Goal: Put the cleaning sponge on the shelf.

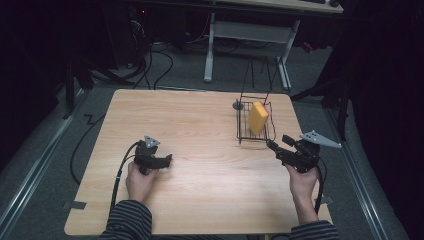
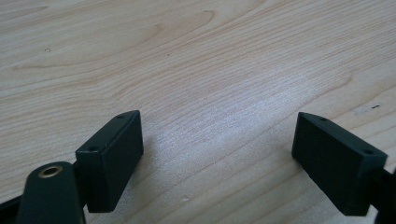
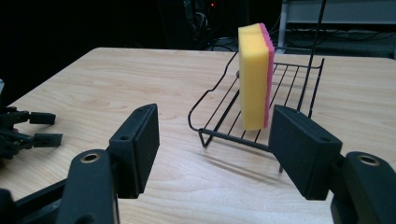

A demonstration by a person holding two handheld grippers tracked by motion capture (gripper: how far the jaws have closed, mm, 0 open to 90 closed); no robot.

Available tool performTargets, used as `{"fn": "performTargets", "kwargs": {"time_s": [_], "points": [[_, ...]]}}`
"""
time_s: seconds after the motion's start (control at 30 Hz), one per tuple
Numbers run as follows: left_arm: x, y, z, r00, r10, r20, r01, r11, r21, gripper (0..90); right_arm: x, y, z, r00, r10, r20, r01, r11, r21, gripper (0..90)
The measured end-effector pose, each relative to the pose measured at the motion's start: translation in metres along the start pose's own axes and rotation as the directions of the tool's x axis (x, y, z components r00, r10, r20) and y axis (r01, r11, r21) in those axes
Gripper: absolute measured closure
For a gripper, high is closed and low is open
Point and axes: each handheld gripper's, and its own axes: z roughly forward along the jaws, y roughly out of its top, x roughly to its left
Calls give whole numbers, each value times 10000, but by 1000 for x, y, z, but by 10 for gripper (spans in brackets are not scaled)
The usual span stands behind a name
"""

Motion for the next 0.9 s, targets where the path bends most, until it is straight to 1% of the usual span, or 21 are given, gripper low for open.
{"fn": "performTargets", "kwargs": {"time_s": [0.13, 0.23, 0.47, 0.53, 0.63, 0.73, 0.77, 0.9], "points": [[0, 0, 0, 10000, -3, 1, 3, 10000, -2, 172, 1, -5, -3, 10000, 75, -45, -76, 10000, -19, 340], [0, 0, 0, 10000, -1, 0, 1, 10000, -1, 172, 2, -12, -6, 9998, 170, -86, -170, 9999, 13, 341], [0, 0, 0, 10000, -2, -3, 2, 10000, -3, 172, 2, -21, -7, 9993, 326, -168, -325, 9995, 51, 341], [0, 0, 0, 10000, -1, -3, 1, 10000, -3, 172, 2, -25, -6, 9992, 337, -192, -335, 9994, 66, 341], [0, 0, 0, 10000, 1, -4, -1, 10000, -2, 172, 2, -31, -2, 9991, 403, -151, -399, 9989, 227, 341], [0, 0, 0, 10000, -2, -5, 2, 10000, -4, 172, 2, -34, 0, 9991, 404, -146, -400, 9989, 265, 342], [0, 0, 0, 10000, -2, -6, 2, 10000, -3, 172, 3, -37, 2, 9986, 485, -187, -479, 9983, 320, 342], [0, 0, 0, 10000, 0, -9, 0, 10000, -5, 171, 4, -41, 5, 9986, 479, -204, -472, 9982, 368, 343]]}}
